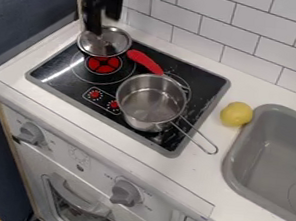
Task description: Take the lid to the upper left side of the burner
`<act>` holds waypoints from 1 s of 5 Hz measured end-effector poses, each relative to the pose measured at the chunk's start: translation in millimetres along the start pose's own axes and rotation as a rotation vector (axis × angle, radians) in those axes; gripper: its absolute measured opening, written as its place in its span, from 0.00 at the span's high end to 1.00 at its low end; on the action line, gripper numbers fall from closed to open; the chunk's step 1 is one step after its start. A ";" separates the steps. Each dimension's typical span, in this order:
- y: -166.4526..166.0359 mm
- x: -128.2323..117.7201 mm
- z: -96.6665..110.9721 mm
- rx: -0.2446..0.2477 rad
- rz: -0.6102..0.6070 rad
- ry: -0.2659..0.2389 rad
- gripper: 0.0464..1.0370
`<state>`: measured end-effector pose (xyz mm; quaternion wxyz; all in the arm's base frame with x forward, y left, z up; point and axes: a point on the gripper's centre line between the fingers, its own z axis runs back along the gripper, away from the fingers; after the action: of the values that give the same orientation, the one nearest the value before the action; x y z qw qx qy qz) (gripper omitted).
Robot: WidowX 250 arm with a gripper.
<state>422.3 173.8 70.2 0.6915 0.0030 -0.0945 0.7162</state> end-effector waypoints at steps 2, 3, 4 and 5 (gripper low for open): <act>-0.1 -11.0 18.2 -0.055 -0.011 -0.033 0.04; -0.2 -10.7 17.9 -0.054 -0.011 -0.035 0.04; 0.1 -10.8 17.6 -0.053 -0.011 -0.034 0.04; 0.1 -10.8 17.6 -0.053 -0.011 -0.034 0.04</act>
<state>420.4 160.6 86.0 0.6937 -0.0025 -0.1252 0.7093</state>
